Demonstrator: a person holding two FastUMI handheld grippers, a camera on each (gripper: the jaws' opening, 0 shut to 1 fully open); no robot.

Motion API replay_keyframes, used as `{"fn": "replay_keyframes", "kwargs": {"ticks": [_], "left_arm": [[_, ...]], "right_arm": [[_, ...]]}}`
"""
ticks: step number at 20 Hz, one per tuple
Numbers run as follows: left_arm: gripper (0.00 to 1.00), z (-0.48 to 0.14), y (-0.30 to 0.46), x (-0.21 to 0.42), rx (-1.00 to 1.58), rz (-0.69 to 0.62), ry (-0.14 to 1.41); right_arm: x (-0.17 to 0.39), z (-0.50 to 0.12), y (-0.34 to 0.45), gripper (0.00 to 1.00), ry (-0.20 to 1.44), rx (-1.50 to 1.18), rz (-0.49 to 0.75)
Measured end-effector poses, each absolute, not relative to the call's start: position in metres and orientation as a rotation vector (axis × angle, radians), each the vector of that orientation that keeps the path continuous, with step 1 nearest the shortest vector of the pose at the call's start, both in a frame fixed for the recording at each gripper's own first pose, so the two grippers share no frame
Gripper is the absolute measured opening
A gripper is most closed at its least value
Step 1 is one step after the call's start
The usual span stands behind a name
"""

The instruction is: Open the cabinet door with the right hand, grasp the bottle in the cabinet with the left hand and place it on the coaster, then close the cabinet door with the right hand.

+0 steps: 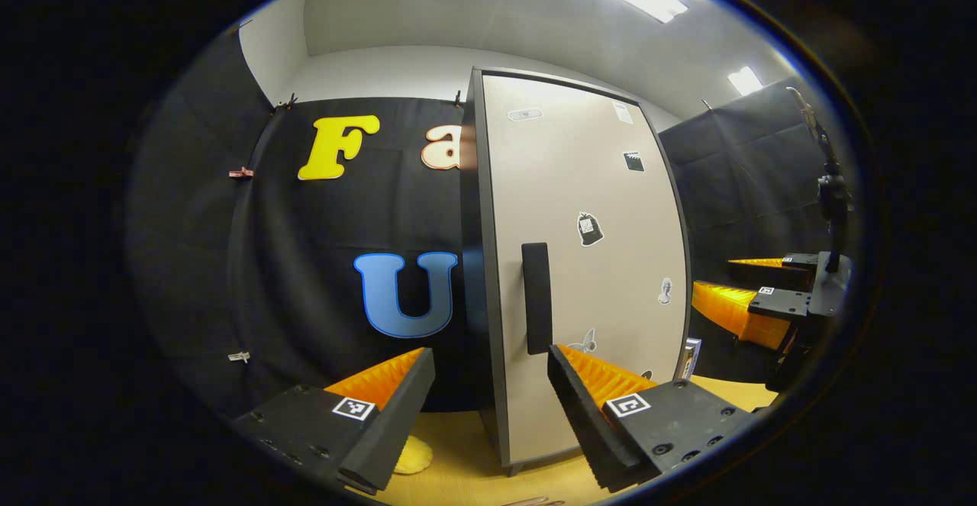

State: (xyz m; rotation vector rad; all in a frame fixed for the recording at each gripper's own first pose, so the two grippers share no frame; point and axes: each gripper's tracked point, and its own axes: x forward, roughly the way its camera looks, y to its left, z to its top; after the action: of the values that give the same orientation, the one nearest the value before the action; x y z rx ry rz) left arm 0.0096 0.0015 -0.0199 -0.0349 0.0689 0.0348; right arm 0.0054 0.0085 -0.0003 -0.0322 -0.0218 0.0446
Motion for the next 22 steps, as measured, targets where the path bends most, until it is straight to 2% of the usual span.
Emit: {"fn": "replay_keyframes", "kwargs": {"ticks": [12,22], "left_arm": [[0.94,-0.017,0.011,0.001,-0.035,0.076,0.058],[0.94,-0.031,0.060,-0.016,-0.040,0.159,0.093]], "right_arm": [[0.010,0.003,0.015,0.97,-0.044,-0.036,0.088],[0.043,0.010,0.104,0.97,-0.056,0.026,0.261]]}}
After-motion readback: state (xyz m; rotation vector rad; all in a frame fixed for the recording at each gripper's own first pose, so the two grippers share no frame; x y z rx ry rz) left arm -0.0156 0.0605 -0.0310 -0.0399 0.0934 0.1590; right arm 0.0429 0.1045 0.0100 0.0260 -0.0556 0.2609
